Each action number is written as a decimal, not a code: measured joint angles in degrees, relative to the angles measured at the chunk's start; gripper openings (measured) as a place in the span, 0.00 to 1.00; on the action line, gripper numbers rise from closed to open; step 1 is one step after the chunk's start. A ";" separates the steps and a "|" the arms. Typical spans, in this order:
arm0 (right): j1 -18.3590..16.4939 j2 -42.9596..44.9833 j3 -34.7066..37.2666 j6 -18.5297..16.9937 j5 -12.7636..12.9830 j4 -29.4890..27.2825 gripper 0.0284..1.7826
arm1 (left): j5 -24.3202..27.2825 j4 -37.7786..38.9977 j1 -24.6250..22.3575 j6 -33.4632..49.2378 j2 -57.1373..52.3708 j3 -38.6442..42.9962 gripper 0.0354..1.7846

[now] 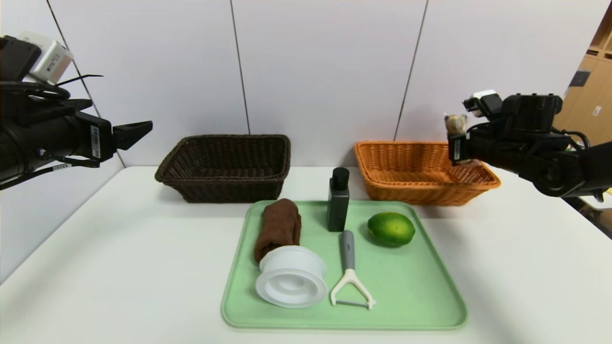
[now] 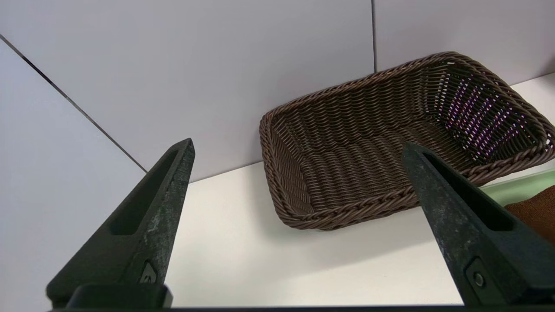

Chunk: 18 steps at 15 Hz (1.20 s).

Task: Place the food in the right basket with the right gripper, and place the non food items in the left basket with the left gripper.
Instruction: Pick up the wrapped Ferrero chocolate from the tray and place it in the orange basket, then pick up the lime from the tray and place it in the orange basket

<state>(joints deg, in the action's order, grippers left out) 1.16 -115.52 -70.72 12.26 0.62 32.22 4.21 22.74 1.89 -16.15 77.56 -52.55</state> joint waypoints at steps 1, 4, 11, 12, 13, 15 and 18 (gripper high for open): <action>-0.09 -1.27 -0.34 -0.09 0.01 0.00 0.08 | -0.02 -0.02 -0.02 0.00 0.00 0.00 0.94; -0.28 -3.80 -0.94 -0.20 0.12 0.02 0.08 | 0.00 -0.02 -0.05 -0.02 0.02 0.00 0.94; -0.48 -5.81 -1.11 -0.26 -0.07 3.88 0.55 | 0.00 -0.02 -0.05 0.00 0.11 0.29 0.94; -0.48 -5.86 -1.11 -0.23 -0.07 4.77 0.59 | 0.01 -0.05 -0.05 0.00 0.11 0.41 0.94; -0.48 -5.79 -1.08 -0.26 -0.13 5.64 0.64 | 0.01 -0.05 -0.05 0.00 0.11 0.46 0.94; -0.48 -5.07 -1.00 -0.34 -0.07 6.21 0.71 | 0.00 -0.05 -0.05 -0.02 0.12 0.51 0.94; -0.37 -1.16 -0.11 -1.33 -0.18 4.88 0.79 | 0.00 0.00 -0.05 -0.02 0.11 0.74 0.94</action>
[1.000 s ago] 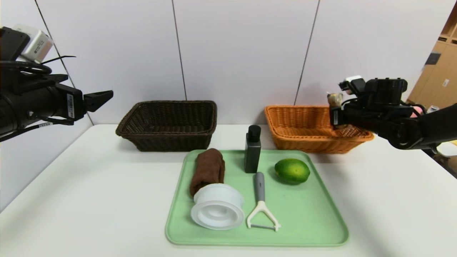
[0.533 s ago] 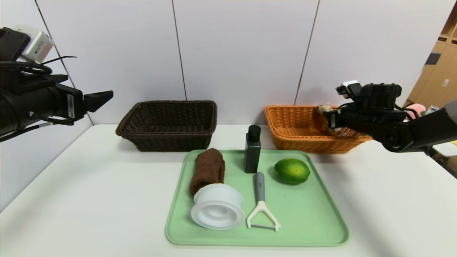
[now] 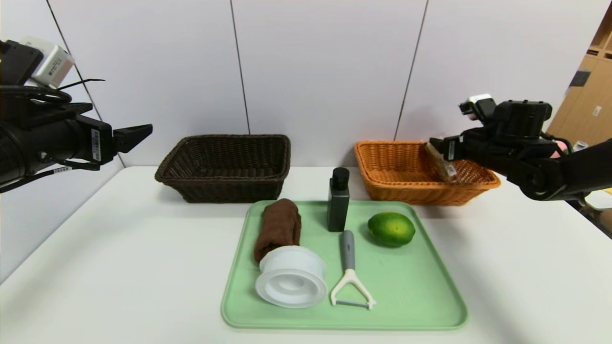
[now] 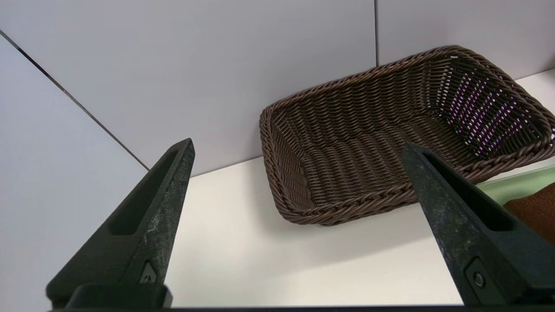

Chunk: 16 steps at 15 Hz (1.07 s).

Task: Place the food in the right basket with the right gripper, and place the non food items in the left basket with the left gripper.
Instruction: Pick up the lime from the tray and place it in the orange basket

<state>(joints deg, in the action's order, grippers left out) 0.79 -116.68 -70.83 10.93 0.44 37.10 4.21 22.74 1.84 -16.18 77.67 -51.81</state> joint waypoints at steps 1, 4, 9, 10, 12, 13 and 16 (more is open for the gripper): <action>0.33 2.01 0.49 -0.20 -0.28 -1.55 0.81 | 0.00 0.02 0.00 0.04 0.00 0.20 0.94; 3.17 9.51 0.90 -0.60 -4.64 -9.73 0.86 | 0.06 0.13 0.02 0.13 -0.33 0.79 0.94; 14.71 22.69 -5.79 2.15 -20.16 -42.57 0.91 | 0.28 0.33 0.09 1.83 -2.01 2.12 0.94; 16.35 24.11 -7.59 6.10 -21.85 -50.41 0.91 | 0.26 0.33 0.06 2.01 -2.30 2.17 0.94; 18.19 25.50 -10.29 16.37 -23.53 -63.81 0.92 | 0.33 0.35 0.16 2.05 -2.97 2.26 0.94; 18.91 25.64 -11.80 21.66 -23.44 -70.19 0.93 | 0.33 0.33 0.06 2.04 -3.35 2.28 0.94; 19.82 23.65 -16.88 30.65 -19.54 -82.58 0.94 | 0.61 0.24 0.09 1.94 -4.40 2.45 0.94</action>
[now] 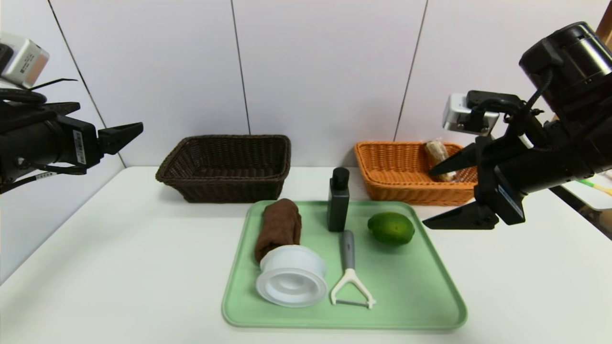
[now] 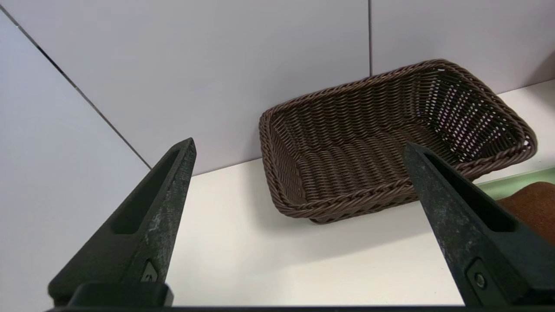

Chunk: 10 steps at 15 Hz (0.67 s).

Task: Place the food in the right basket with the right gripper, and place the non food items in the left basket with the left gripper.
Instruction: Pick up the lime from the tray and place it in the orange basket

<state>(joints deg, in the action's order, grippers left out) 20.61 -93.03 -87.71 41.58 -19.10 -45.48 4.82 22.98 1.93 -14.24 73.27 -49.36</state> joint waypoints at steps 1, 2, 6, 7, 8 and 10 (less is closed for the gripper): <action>0.33 -1.10 -0.95 0.54 1.16 -0.82 0.94 | 0.11 0.02 0.02 -0.01 -0.37 0.09 0.94; 0.74 -2.21 -1.48 1.19 2.18 -1.23 0.94 | 0.13 -0.11 0.00 -0.06 -0.67 0.13 0.94; 1.55 -6.42 -1.89 2.43 4.01 -1.01 0.95 | 0.15 -0.09 0.00 -0.12 -1.85 1.77 0.94; 1.66 -7.46 -1.90 2.43 4.01 -0.74 0.95 | 0.15 -0.02 0.00 -0.11 -2.07 2.28 0.94; 1.77 -8.48 -1.95 2.40 4.01 -0.46 0.95 | 0.11 0.02 -0.02 -0.04 -2.23 2.62 0.94; 1.66 -10.47 -2.12 2.38 4.01 -0.13 0.95 | 0.11 0.09 0.07 -0.09 -2.35 2.93 0.94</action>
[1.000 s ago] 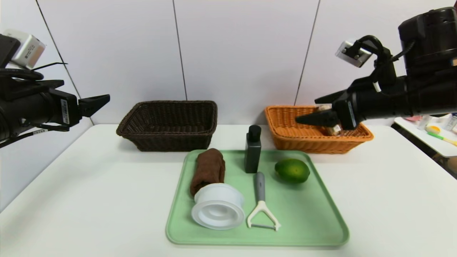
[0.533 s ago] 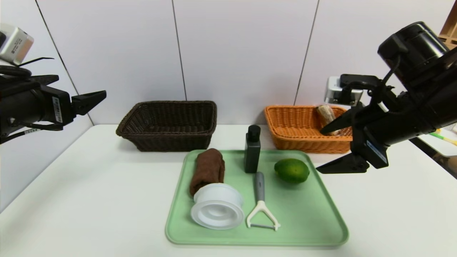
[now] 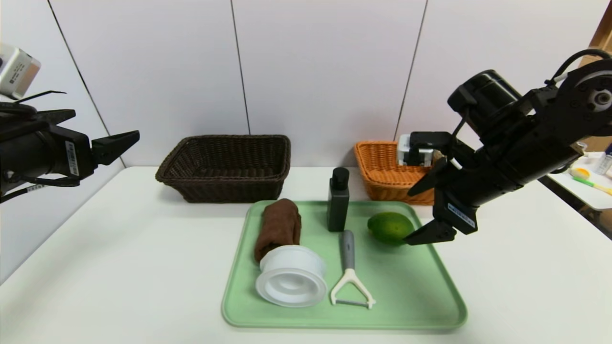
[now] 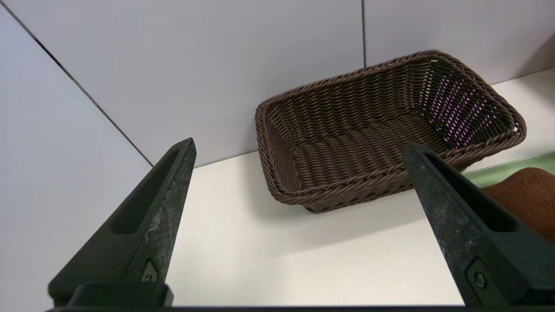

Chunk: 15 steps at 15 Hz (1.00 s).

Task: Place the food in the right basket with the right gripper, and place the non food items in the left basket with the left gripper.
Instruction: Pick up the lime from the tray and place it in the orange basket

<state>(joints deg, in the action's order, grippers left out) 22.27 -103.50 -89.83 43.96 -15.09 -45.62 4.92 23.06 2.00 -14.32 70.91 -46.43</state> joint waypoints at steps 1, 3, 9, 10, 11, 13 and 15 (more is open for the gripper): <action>0.00 -0.99 -0.22 -0.05 0.07 0.30 0.95 | 0.00 0.00 0.00 0.02 0.00 0.00 0.94; 0.05 -2.58 -0.44 -0.17 0.07 0.66 0.95 | 0.17 -0.02 0.00 0.13 0.00 0.00 0.94; -0.37 -6.29 -0.85 -0.37 0.13 2.60 0.95 | 0.80 0.06 0.32 1.51 0.06 -0.23 0.94; -0.76 -6.86 -1.01 -0.39 0.11 3.39 0.95 | 1.08 0.06 0.37 1.56 0.09 -0.30 0.94; -1.08 -7.33 -1.07 -0.35 0.16 4.52 0.95 | 1.27 0.06 0.37 1.57 0.12 -0.32 0.94; -1.61 -8.24 -1.12 -0.35 0.13 5.11 0.95 | 1.30 0.06 0.37 1.56 0.17 -0.32 0.94; -1.94 -9.01 -1.12 -0.39 0.07 5.85 0.95 | 1.29 0.13 0.37 1.62 0.39 -0.39 0.94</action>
<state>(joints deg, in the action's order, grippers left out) 20.33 -112.51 -90.95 43.57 -15.02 -39.77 6.22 23.20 2.36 -12.70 71.30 -46.82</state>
